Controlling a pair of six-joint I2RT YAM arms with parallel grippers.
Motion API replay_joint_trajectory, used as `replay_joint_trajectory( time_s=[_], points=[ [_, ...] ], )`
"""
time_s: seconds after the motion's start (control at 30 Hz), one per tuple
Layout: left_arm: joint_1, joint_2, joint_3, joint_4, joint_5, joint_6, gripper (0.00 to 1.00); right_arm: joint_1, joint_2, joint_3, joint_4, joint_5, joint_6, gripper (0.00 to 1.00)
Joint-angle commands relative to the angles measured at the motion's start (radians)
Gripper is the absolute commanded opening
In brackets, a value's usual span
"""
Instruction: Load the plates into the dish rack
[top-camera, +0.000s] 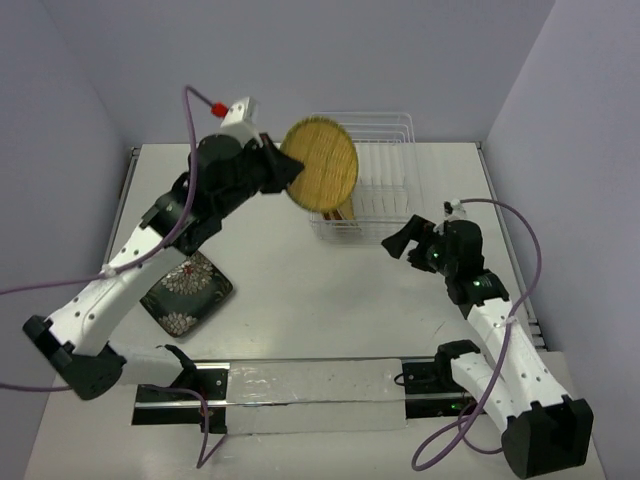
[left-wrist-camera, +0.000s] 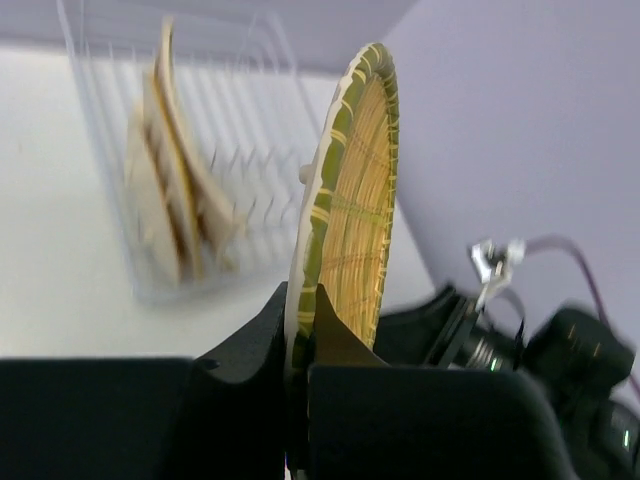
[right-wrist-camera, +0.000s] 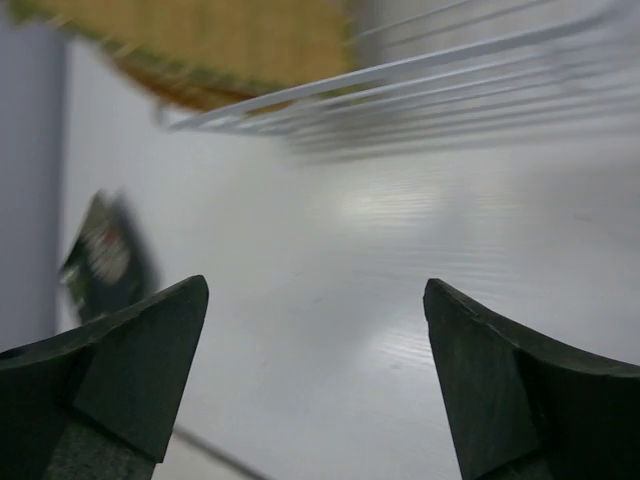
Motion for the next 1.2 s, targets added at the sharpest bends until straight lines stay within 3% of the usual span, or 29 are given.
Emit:
replay_joint_trajectory(
  time_s=[0.0,0.1,0.13,0.37,0.53,1.0,1.17],
  points=[
    [-0.03,0.187,0.271,-0.047,-0.161,0.126,0.0,-0.04,-0.098,0.062,-0.222,0.438,-0.009,0.98],
    [-0.047,0.315,0.445,-0.093,-0.183,0.165,0.0,-0.066,-0.12,0.08,-0.265,0.569,-0.002,1.0],
    [-0.061,0.382,0.566,-0.121,-0.201,0.183,0.0,-0.081,-0.12,0.093,-0.282,0.601,-0.009,1.0],
    [-0.1,0.682,0.919,-0.208,-0.313,0.283,0.0,-0.133,-0.105,0.091,-0.3,0.628,-0.006,1.0],
    [-0.114,0.721,0.887,-0.15,-0.37,0.264,0.0,-0.144,-0.125,0.076,-0.309,0.679,0.001,1.0],
    [-0.203,0.951,0.936,-0.083,-0.774,0.299,0.0,-0.147,-0.12,0.067,-0.309,0.705,0.001,1.0],
    [-0.206,1.006,0.949,-0.072,-0.782,0.307,0.0,-0.146,-0.106,0.068,-0.309,0.69,-0.004,1.0]
  ],
)
